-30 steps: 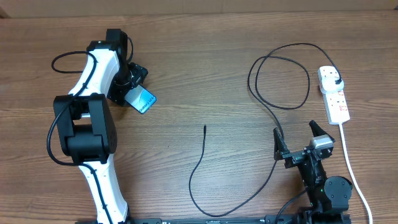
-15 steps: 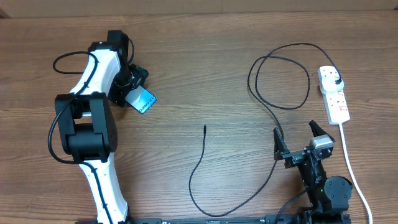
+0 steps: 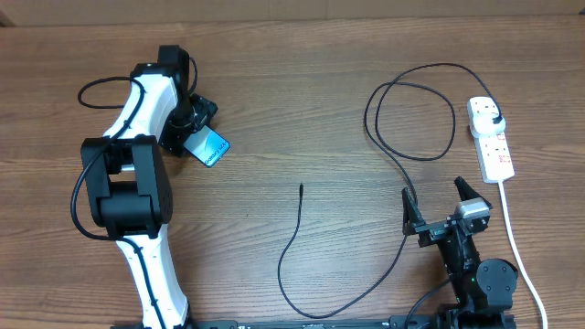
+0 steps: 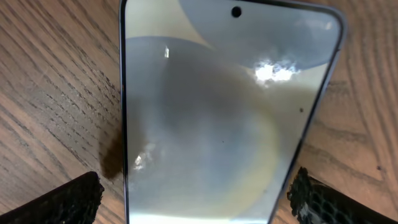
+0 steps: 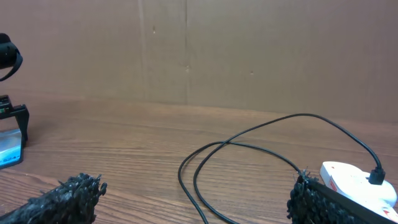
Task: Plug charger to phone and switch on socket
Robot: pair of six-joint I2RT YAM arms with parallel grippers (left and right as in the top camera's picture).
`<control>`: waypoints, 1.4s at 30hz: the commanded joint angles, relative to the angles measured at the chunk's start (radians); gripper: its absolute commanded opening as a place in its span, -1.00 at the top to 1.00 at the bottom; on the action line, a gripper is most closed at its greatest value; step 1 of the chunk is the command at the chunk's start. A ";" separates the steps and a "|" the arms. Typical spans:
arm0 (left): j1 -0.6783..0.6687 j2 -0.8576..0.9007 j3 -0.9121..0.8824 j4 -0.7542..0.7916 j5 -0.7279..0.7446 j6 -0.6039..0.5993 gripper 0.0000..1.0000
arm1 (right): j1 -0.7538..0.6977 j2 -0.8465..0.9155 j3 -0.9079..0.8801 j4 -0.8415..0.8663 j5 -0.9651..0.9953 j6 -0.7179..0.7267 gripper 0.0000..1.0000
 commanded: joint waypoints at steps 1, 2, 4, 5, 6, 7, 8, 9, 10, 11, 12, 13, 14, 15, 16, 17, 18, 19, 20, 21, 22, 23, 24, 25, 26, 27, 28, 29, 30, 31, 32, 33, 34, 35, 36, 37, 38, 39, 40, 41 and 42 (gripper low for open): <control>-0.008 0.019 -0.018 0.014 -0.004 -0.004 -1.00 | 0.004 -0.009 -0.011 0.006 0.000 -0.001 -0.99; -0.008 0.019 -0.018 0.016 0.010 -0.020 -1.00 | 0.004 -0.009 -0.011 0.006 0.000 -0.001 -1.00; -0.007 0.019 -0.018 0.016 0.019 -0.046 -1.00 | 0.004 -0.009 -0.011 0.006 0.000 -0.001 -1.00; -0.007 0.019 -0.018 0.015 0.018 -0.056 -1.00 | 0.004 -0.009 -0.011 0.006 0.000 -0.001 -1.00; -0.006 0.019 -0.018 0.015 0.019 -0.064 -1.00 | 0.004 -0.009 -0.011 0.006 0.000 -0.001 -0.99; -0.006 0.019 -0.018 0.015 0.023 -0.068 -1.00 | 0.004 -0.009 -0.011 0.006 0.000 -0.001 -1.00; -0.006 0.019 -0.018 0.015 0.035 -0.068 -1.00 | 0.004 -0.009 -0.011 0.006 0.000 -0.001 -1.00; -0.006 0.019 -0.018 0.014 0.037 -0.068 -1.00 | 0.004 -0.009 -0.011 0.006 0.000 -0.001 -1.00; -0.006 0.019 -0.018 0.005 0.035 -0.079 -1.00 | 0.004 -0.009 -0.011 0.006 0.000 -0.001 -0.99; -0.005 0.020 -0.018 -0.002 0.035 -0.086 -1.00 | 0.004 -0.009 -0.011 0.006 0.000 -0.001 -0.99; -0.003 0.022 -0.018 -0.003 0.036 -0.086 -1.00 | 0.004 -0.009 -0.011 0.006 0.000 -0.001 -1.00; -0.002 0.023 -0.018 -0.005 0.037 -0.086 -1.00 | 0.004 -0.009 -0.011 0.006 0.000 -0.001 -1.00; 0.000 0.026 -0.018 -0.011 0.036 -0.086 -1.00 | 0.004 -0.009 -0.011 0.006 0.000 -0.001 -1.00; 0.002 0.030 -0.018 -0.015 0.035 -0.085 -1.00 | 0.004 -0.009 -0.011 0.006 0.000 -0.001 -0.99; 0.003 0.036 -0.018 -0.016 0.036 -0.085 -1.00 | 0.004 -0.009 -0.011 0.006 0.000 -0.001 -1.00; 0.005 0.042 -0.018 -0.020 0.036 -0.085 -1.00 | 0.004 -0.009 -0.011 0.006 0.000 -0.001 -1.00; 0.007 0.050 -0.018 -0.020 0.036 -0.085 -1.00 | 0.004 -0.009 -0.011 0.006 0.000 -0.001 -1.00; 0.007 0.056 -0.018 -0.020 0.041 -0.085 -1.00 | 0.004 -0.009 -0.011 0.006 0.000 -0.001 -1.00; 0.007 0.064 -0.018 -0.019 0.044 -0.085 -1.00 | 0.004 -0.009 -0.011 0.006 0.000 -0.001 -0.99; 0.008 0.070 -0.018 -0.019 0.045 -0.085 -1.00 | 0.004 -0.009 -0.011 0.006 0.000 -0.001 -1.00; 0.008 0.075 -0.018 -0.019 0.044 -0.085 -1.00 | 0.004 -0.009 -0.011 0.006 0.000 -0.001 -1.00; 0.008 0.077 -0.018 -0.019 0.044 -0.085 -1.00 | 0.004 -0.009 -0.011 0.006 0.000 -0.001 -1.00; 0.008 0.077 -0.018 -0.019 0.043 -0.085 -1.00 | 0.004 -0.009 -0.011 0.006 0.000 -0.001 -1.00; 0.008 0.077 -0.018 -0.019 0.043 -0.085 -1.00 | 0.004 -0.009 -0.011 0.006 0.000 -0.001 -0.99; 0.008 0.077 -0.018 -0.019 0.043 -0.085 -1.00 | 0.004 -0.009 -0.011 0.006 0.000 -0.001 -1.00; 0.008 0.077 -0.018 -0.019 0.042 -0.085 -1.00 | 0.004 -0.009 -0.011 0.006 0.000 -0.001 -1.00; 0.010 0.077 -0.018 -0.018 0.042 -0.085 -1.00 | 0.004 -0.009 -0.011 0.006 0.000 -0.001 -0.99; 0.011 0.077 -0.018 -0.018 0.042 -0.085 -1.00 | 0.004 -0.009 -0.011 0.006 0.000 -0.001 -1.00; 0.013 0.077 -0.018 -0.018 0.043 -0.085 -1.00 | 0.004 -0.009 -0.011 0.006 0.000 -0.001 -1.00; 0.014 0.077 -0.018 -0.019 0.043 -0.085 -1.00 | 0.004 -0.009 -0.011 0.006 0.000 -0.001 -0.99; 0.014 0.077 -0.018 -0.019 0.043 -0.084 -1.00 | 0.004 -0.009 -0.011 0.006 0.000 -0.001 -1.00; 0.015 0.077 -0.018 -0.018 0.043 -0.082 -1.00 | 0.004 -0.009 -0.011 0.006 0.000 -0.001 -1.00; 0.015 0.077 -0.018 -0.018 0.042 -0.082 -1.00 | 0.004 -0.009 -0.011 0.006 0.000 -0.001 -0.99; 0.015 0.077 -0.018 -0.018 0.042 -0.082 -1.00 | 0.004 -0.009 -0.011 0.006 0.000 -0.001 -1.00; 0.015 0.077 -0.018 -0.016 0.043 -0.082 -1.00 | 0.004 -0.009 -0.011 0.006 0.000 -0.001 -1.00; 0.015 0.077 -0.018 -0.013 0.043 -0.082 -1.00 | 0.004 -0.009 -0.011 0.006 0.000 -0.001 -0.99; 0.015 0.077 -0.018 -0.010 0.043 -0.082 -1.00 | 0.004 -0.009 -0.011 0.006 0.000 -0.001 -0.99; 0.016 0.077 -0.018 -0.006 0.043 -0.083 -1.00 | 0.004 -0.009 -0.011 0.006 0.000 -0.001 -1.00; 0.018 0.077 -0.018 -0.003 0.045 -0.083 -1.00 | 0.004 -0.009 -0.011 0.006 0.000 -0.001 -1.00; 0.019 0.077 -0.018 -0.002 0.047 -0.082 -1.00 | 0.004 -0.009 -0.011 0.006 0.000 -0.001 -1.00; 0.023 0.077 -0.018 -0.003 0.054 -0.082 -1.00 | 0.004 -0.009 -0.011 0.006 0.000 -0.001 -0.99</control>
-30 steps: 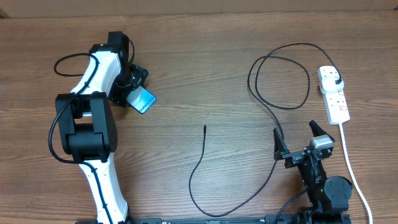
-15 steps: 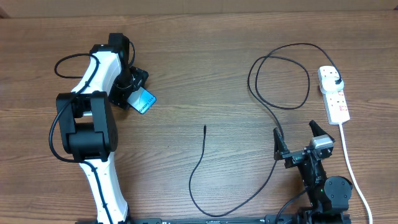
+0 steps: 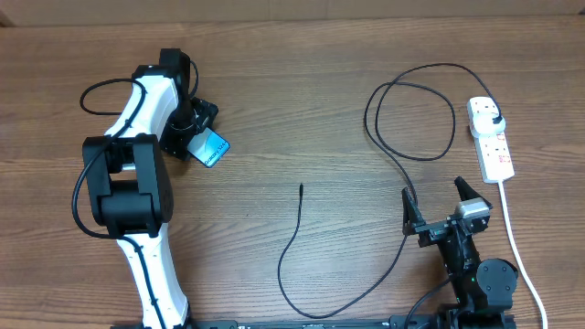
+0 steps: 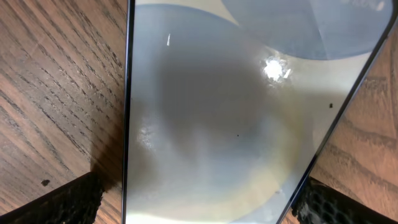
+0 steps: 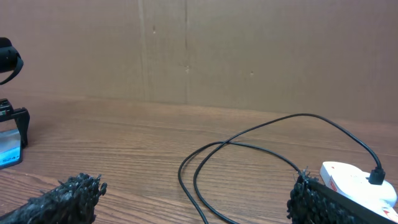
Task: Plug charger to phone and switch on socket
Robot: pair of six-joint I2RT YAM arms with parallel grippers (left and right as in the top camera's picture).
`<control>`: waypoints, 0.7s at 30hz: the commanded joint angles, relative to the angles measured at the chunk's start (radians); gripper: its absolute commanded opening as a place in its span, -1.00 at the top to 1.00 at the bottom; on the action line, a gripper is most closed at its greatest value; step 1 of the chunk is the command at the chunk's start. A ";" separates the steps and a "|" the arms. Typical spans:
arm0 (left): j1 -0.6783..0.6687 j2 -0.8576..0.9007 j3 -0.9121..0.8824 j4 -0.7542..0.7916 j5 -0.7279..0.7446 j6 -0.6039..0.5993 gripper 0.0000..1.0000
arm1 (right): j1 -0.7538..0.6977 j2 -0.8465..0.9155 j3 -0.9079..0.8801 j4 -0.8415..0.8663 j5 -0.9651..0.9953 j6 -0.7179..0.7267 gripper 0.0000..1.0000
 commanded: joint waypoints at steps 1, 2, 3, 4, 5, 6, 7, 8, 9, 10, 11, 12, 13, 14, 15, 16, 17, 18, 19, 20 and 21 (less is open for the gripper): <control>0.019 0.063 -0.013 0.011 0.027 -0.003 -1.00 | 0.004 -0.009 -0.011 0.006 0.000 -0.001 -1.00; 0.022 0.063 -0.013 0.011 0.030 0.000 -1.00 | 0.004 -0.009 -0.011 0.006 0.000 -0.001 -1.00; 0.026 0.063 -0.013 0.011 0.032 0.008 -1.00 | 0.004 -0.009 -0.011 0.006 0.000 -0.001 -0.99; 0.027 0.063 -0.013 0.010 0.034 0.014 -1.00 | 0.004 -0.009 -0.011 0.006 0.000 -0.001 -1.00; 0.028 0.063 -0.013 0.008 0.034 0.015 -1.00 | 0.004 -0.009 -0.011 0.006 0.000 -0.001 -1.00; 0.029 0.063 -0.013 0.004 0.034 0.016 -1.00 | 0.004 -0.009 -0.011 0.006 0.000 -0.001 -1.00; 0.030 0.063 -0.013 0.003 0.035 0.021 -1.00 | 0.004 -0.009 -0.011 0.006 0.000 -0.001 -1.00; 0.030 0.063 -0.013 0.003 0.037 0.023 -1.00 | 0.004 -0.009 -0.011 0.006 0.000 -0.001 -1.00; 0.030 0.063 -0.013 0.003 0.037 0.023 -1.00 | 0.004 -0.009 -0.011 0.006 0.001 -0.001 -1.00; 0.030 0.063 -0.013 0.003 0.037 0.026 -1.00 | 0.004 -0.009 -0.011 0.006 0.000 -0.001 -0.99; 0.030 0.063 -0.013 0.003 0.037 0.028 -1.00 | 0.004 -0.009 -0.011 0.006 0.000 -0.001 -1.00; 0.030 0.063 -0.013 0.003 0.037 0.030 -1.00 | 0.004 -0.009 -0.011 0.006 0.000 -0.001 -1.00; 0.030 0.063 -0.013 0.002 0.037 0.030 -1.00 | 0.004 -0.009 -0.011 0.006 0.000 -0.001 -1.00; 0.030 0.063 -0.013 0.002 0.037 0.030 -1.00 | 0.004 -0.009 -0.011 0.006 0.000 -0.001 -0.99; 0.030 0.063 -0.013 0.002 0.037 0.031 -1.00 | 0.004 -0.009 -0.011 0.006 0.000 -0.001 -1.00; 0.030 0.063 -0.013 0.001 0.037 0.030 -1.00 | 0.004 -0.009 -0.011 0.006 0.000 -0.001 -0.99; 0.030 0.063 -0.013 0.000 0.037 0.031 -1.00 | 0.004 -0.009 -0.011 0.006 0.000 -0.001 -1.00; 0.030 0.063 -0.013 0.000 0.037 0.033 -1.00 | 0.004 -0.009 -0.011 0.006 0.000 -0.001 -0.99; 0.030 0.063 -0.013 0.000 0.037 0.034 -1.00 | 0.004 -0.009 -0.011 0.006 0.001 -0.001 -1.00; 0.030 0.063 -0.013 0.000 0.037 0.034 -1.00 | 0.004 -0.009 -0.011 0.006 0.000 -0.001 -0.99; 0.030 0.063 -0.013 0.000 0.037 0.034 -1.00 | 0.004 -0.009 -0.011 0.006 0.000 -0.001 -1.00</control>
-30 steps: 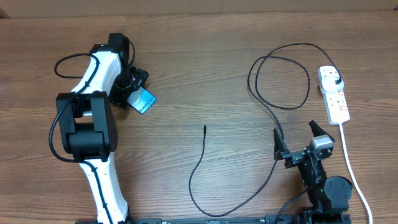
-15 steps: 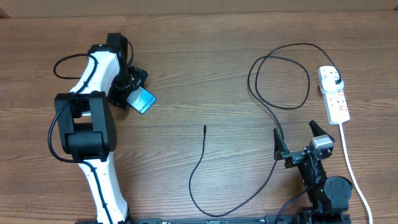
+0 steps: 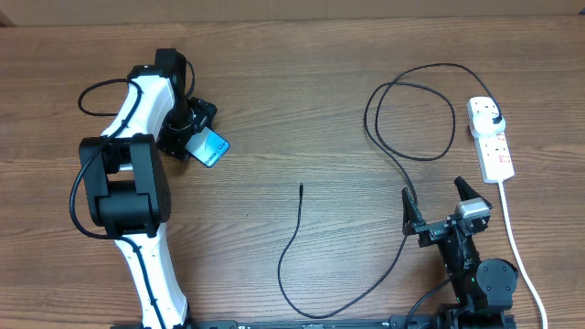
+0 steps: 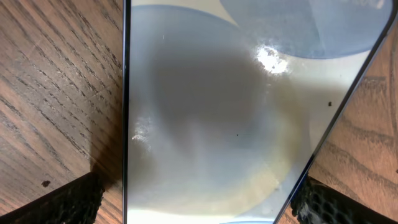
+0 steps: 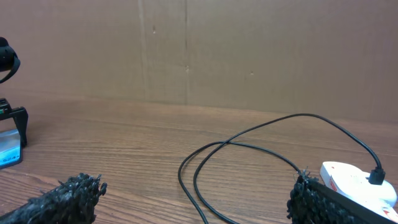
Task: Plug charger to phone and switch on socket
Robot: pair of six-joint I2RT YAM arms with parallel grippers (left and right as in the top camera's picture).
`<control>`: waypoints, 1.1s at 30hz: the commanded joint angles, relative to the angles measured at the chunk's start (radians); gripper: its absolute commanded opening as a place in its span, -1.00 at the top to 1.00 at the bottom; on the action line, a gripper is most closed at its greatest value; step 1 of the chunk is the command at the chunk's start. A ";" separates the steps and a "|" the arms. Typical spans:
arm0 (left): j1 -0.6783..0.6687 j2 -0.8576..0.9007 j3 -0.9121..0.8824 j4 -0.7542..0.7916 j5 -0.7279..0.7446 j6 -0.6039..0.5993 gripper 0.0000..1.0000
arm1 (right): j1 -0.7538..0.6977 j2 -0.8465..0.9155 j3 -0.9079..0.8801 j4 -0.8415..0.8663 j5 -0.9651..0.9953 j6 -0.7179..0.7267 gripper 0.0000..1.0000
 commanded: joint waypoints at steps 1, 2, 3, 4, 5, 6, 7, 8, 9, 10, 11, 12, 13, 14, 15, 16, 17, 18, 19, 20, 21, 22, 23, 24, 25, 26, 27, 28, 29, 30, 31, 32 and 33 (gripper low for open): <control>0.014 0.063 -0.014 0.004 0.003 0.016 -1.00 | 0.004 -0.009 -0.011 0.005 0.001 -0.001 -1.00; 0.014 0.063 -0.014 0.004 0.003 0.016 -1.00 | 0.004 -0.009 -0.011 0.005 0.001 -0.001 -0.99; 0.014 0.063 -0.014 0.004 0.003 0.016 -0.99 | 0.004 -0.009 -0.011 0.005 0.001 -0.001 -1.00; 0.014 0.063 -0.014 0.004 0.003 0.016 -0.99 | 0.004 -0.009 -0.011 0.005 0.001 -0.001 -1.00; 0.014 0.063 -0.014 0.004 0.003 0.016 -0.98 | 0.004 -0.009 -0.011 0.005 0.001 -0.001 -1.00; 0.014 0.063 -0.014 0.004 0.003 0.016 -0.96 | 0.004 -0.009 -0.011 0.005 0.001 -0.001 -0.99; 0.014 0.063 -0.014 0.005 0.003 0.016 -0.93 | 0.004 -0.009 -0.011 0.005 0.001 -0.001 -0.99; 0.014 0.063 -0.014 0.005 0.002 0.016 -0.87 | 0.004 -0.009 -0.011 0.005 0.001 -0.001 -1.00; 0.014 0.063 -0.014 0.005 0.002 0.016 -0.86 | 0.004 -0.009 -0.011 0.005 0.001 -0.001 -1.00; 0.014 0.063 -0.014 0.005 0.000 0.016 -0.86 | 0.004 -0.009 -0.011 0.005 0.001 -0.001 -1.00; 0.014 0.063 -0.014 0.005 -0.001 0.017 -0.86 | 0.004 -0.009 -0.011 0.005 0.001 -0.001 -1.00; 0.014 0.063 -0.014 0.006 0.000 0.023 -0.85 | 0.004 -0.009 -0.011 0.005 0.001 -0.001 -0.99; 0.014 0.063 -0.014 0.006 -0.001 0.024 -0.85 | 0.004 -0.009 -0.011 0.005 0.001 -0.001 -1.00; 0.014 0.063 -0.014 0.006 0.000 0.024 -0.85 | 0.004 -0.009 -0.011 0.005 0.001 -0.001 -1.00; 0.014 0.063 -0.014 0.006 0.000 0.024 -0.85 | 0.004 -0.009 -0.011 0.005 0.001 -0.001 -1.00; 0.014 0.063 -0.014 0.007 0.000 0.023 -0.85 | 0.004 -0.009 -0.011 0.005 0.001 -0.001 -0.99; 0.014 0.063 -0.014 0.007 0.000 0.024 -0.85 | 0.004 -0.009 -0.011 0.005 0.001 -0.001 -1.00; 0.014 0.063 -0.014 0.007 0.000 0.024 -0.85 | 0.004 -0.009 -0.011 0.005 0.001 -0.001 -1.00; 0.014 0.063 -0.014 0.007 0.000 0.024 -0.84 | 0.004 -0.009 -0.011 0.005 0.001 -0.002 -0.99; 0.014 0.063 -0.014 0.006 0.000 0.024 -0.84 | 0.004 -0.009 -0.011 0.005 0.001 -0.001 -1.00; 0.014 0.063 -0.014 0.006 0.000 0.024 -0.83 | 0.004 -0.009 -0.011 0.005 0.001 -0.001 -0.99; 0.014 0.063 -0.014 0.006 0.000 0.024 -0.82 | 0.004 -0.009 -0.011 0.005 0.001 -0.001 -1.00; 0.014 0.063 -0.014 0.007 0.000 0.024 -0.79 | 0.004 -0.009 -0.011 0.005 0.001 -0.001 -1.00; 0.014 0.063 -0.014 0.007 0.000 0.024 -0.77 | 0.004 -0.009 -0.011 0.005 0.001 -0.002 -1.00; 0.014 0.063 -0.014 0.007 0.000 0.024 -0.75 | 0.004 -0.009 -0.011 0.005 0.001 -0.001 -1.00; 0.014 0.063 -0.014 0.007 0.000 0.024 -0.75 | 0.004 -0.009 -0.011 0.005 0.001 -0.001 -1.00; 0.014 0.063 -0.014 0.007 0.000 0.024 -0.75 | 0.004 -0.009 -0.011 0.005 0.001 -0.001 -1.00; 0.014 0.063 -0.014 0.007 0.000 0.024 -0.75 | 0.004 -0.009 -0.011 0.005 0.001 -0.001 -1.00; 0.014 0.063 -0.014 0.007 0.000 0.024 -0.75 | 0.004 -0.009 -0.011 0.005 0.001 -0.001 -1.00; 0.014 0.063 -0.014 0.007 0.000 0.024 -0.75 | 0.004 -0.009 -0.011 0.005 0.001 -0.001 -1.00; 0.014 0.063 -0.014 0.007 0.000 0.024 -0.75 | 0.004 -0.009 -0.011 0.005 0.001 -0.001 -0.99; 0.014 0.063 -0.014 0.007 0.000 0.024 -0.75 | 0.004 -0.009 -0.011 0.005 0.001 -0.001 -1.00; 0.014 0.063 -0.014 0.007 0.000 0.024 -0.75 | 0.004 -0.009 -0.011 0.005 0.001 -0.001 -0.99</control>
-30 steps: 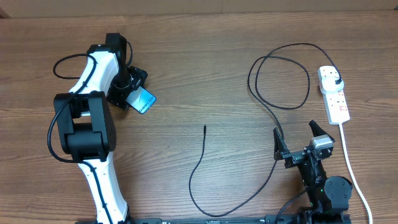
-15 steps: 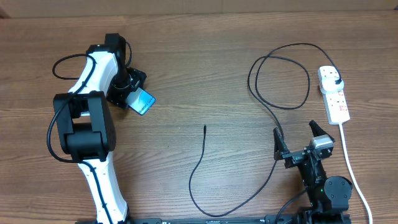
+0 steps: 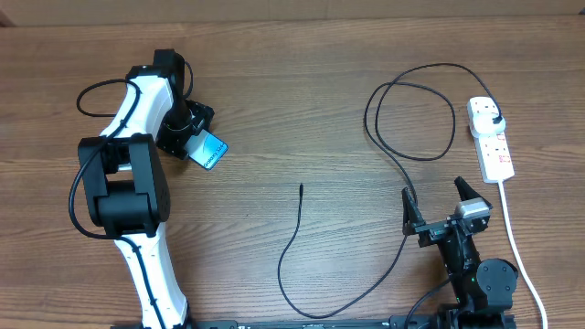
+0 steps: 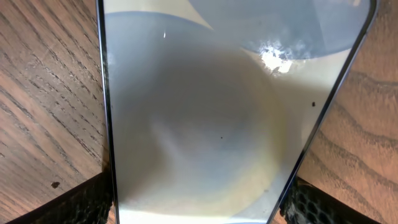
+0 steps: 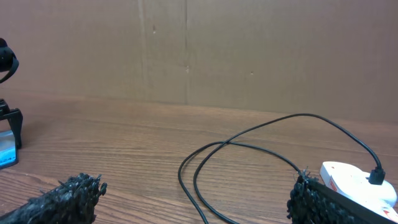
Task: Plug charger to phone and switch on socket
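Note:
The phone [image 4: 211,106] lies screen up on the wooden table and fills the left wrist view. My left gripper [image 4: 196,202] has its black fingers [image 4: 84,202] pressed against the phone's two long edges, shut on it. From overhead the phone [image 3: 210,152] is at the far left under the left gripper [image 3: 196,146]. The black charger cable [image 3: 294,228] runs from its loose end [image 3: 302,187] at mid-table to the white power strip [image 3: 491,142] on the right. My right gripper [image 3: 434,199] stands open near the front, nothing between its fingers [image 5: 65,196].
The cable makes a loop [image 3: 411,110] between the middle of the table and the power strip [image 5: 354,180]. The strip's white lead [image 3: 512,238] runs down the right edge past the right arm. A cardboard wall [image 5: 199,50] closes off the back.
The left gripper's fingers have closed in from beside the phone onto its edges. Phone and gripper sit slightly further left on the table. The right arm and the cable are unchanged.
The left gripper was open over the phone with the phone's top edge in view. Then it was lower, its fingers wide on either side. Now the fingers hold the phone's edges. The right gripper stayed open and still, and the cable lay untouched.

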Robot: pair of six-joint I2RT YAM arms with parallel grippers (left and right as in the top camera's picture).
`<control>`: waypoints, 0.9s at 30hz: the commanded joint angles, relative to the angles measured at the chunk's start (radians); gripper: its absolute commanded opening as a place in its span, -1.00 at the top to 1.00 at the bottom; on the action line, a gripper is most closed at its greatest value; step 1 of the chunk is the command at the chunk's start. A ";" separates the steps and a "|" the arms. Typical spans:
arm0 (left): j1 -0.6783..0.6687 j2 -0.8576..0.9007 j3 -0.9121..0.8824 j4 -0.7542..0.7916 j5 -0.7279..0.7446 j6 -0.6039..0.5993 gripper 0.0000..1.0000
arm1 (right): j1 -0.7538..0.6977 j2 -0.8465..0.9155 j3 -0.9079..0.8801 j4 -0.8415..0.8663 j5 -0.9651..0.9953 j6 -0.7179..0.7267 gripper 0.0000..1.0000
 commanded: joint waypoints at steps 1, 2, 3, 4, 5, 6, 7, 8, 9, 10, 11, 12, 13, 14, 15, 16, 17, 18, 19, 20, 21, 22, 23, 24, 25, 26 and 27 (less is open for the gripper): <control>0.009 0.062 -0.014 0.016 0.000 0.020 -0.75 | 0.004 -0.009 -0.011 0.005 0.000 -0.002 -0.99; 0.009 0.062 -0.014 0.016 0.000 0.020 -0.75 | 0.004 -0.009 -0.011 0.005 0.000 -0.002 -0.99; 0.009 0.062 -0.014 0.016 0.000 0.020 -0.75 | 0.004 -0.009 -0.011 0.005 0.000 -0.002 -1.00; 0.009 0.062 -0.014 0.015 0.000 0.020 -0.75 | 0.004 -0.009 -0.011 0.005 0.000 -0.002 -1.00; 0.009 0.062 -0.014 0.015 0.001 0.020 -0.75 | 0.004 -0.009 -0.011 0.005 0.000 -0.002 -1.00; 0.009 0.062 -0.014 0.014 0.001 0.020 -0.74 | 0.004 -0.009 -0.011 0.005 0.000 -0.002 -1.00; 0.009 0.062 -0.014 0.013 0.001 0.020 -0.72 | 0.004 -0.009 -0.011 0.005 0.000 -0.002 -1.00; 0.009 0.062 -0.014 0.012 0.000 0.020 -0.70 | 0.004 -0.009 -0.011 0.005 0.000 -0.002 -1.00; 0.009 0.062 -0.014 0.013 0.000 0.020 -0.68 | 0.004 -0.009 -0.011 0.005 0.000 -0.002 -0.99; 0.009 0.062 -0.014 0.013 0.000 0.020 -0.66 | 0.004 -0.009 -0.011 0.005 0.000 -0.002 -1.00; 0.009 0.062 -0.014 0.013 0.000 0.020 -0.64 | 0.004 -0.009 -0.011 0.005 0.000 -0.002 -1.00; 0.009 0.062 -0.014 0.013 0.000 0.020 -0.61 | 0.004 -0.009 -0.011 0.005 0.000 -0.002 -1.00; 0.009 0.062 -0.014 0.013 0.000 0.020 -0.60 | 0.004 -0.009 -0.011 0.005 0.000 -0.002 -0.99; 0.009 0.062 -0.014 0.013 0.000 0.020 -0.59 | 0.004 -0.009 -0.011 0.005 0.000 -0.002 -0.99; 0.009 0.062 -0.014 0.013 0.000 0.020 -0.58 | 0.004 -0.009 -0.011 0.005 0.000 -0.002 -0.99; 0.009 0.062 -0.014 0.013 0.000 0.020 -0.56 | 0.004 -0.009 -0.011 0.005 0.000 -0.002 -1.00; 0.009 0.062 -0.014 0.013 0.000 0.020 -0.54 | 0.004 -0.009 -0.011 0.005 0.000 -0.002 -1.00; 0.009 0.062 -0.014 0.013 0.001 0.020 -0.52 | 0.004 -0.009 -0.011 0.005 0.000 -0.002 -0.99; 0.009 0.062 -0.014 0.013 0.001 0.020 -0.51 | 0.004 -0.009 -0.011 0.005 0.000 -0.002 -0.99; 0.009 0.062 -0.014 0.013 0.001 0.020 -0.51 | 0.004 -0.009 -0.011 0.005 0.001 -0.002 -1.00; 0.008 0.062 -0.014 0.013 0.001 0.020 -0.48 | 0.004 -0.009 -0.011 0.005 0.000 -0.002 -0.99; 0.008 0.062 -0.014 0.013 0.003 0.020 -0.44 | 0.004 -0.009 -0.011 0.005 0.000 -0.002 -0.99; 0.008 0.062 -0.014 0.013 0.005 0.020 -0.36 | 0.004 -0.009 -0.011 0.005 0.000 -0.002 -1.00; 0.008 0.062 -0.014 0.013 0.005 0.020 -0.30 | 0.004 -0.009 -0.011 0.005 0.000 -0.002 -0.99; 0.009 0.062 -0.014 0.014 0.005 0.020 -0.17 | 0.004 -0.009 -0.011 0.005 0.000 -0.002 -1.00; 0.009 0.062 -0.014 0.014 0.007 0.020 -0.08 | 0.004 -0.009 -0.011 0.005 0.000 -0.002 -0.99; 0.009 0.062 -0.014 0.014 0.011 0.020 -0.01 | 0.004 -0.009 -0.011 0.005 0.000 -0.002 -1.00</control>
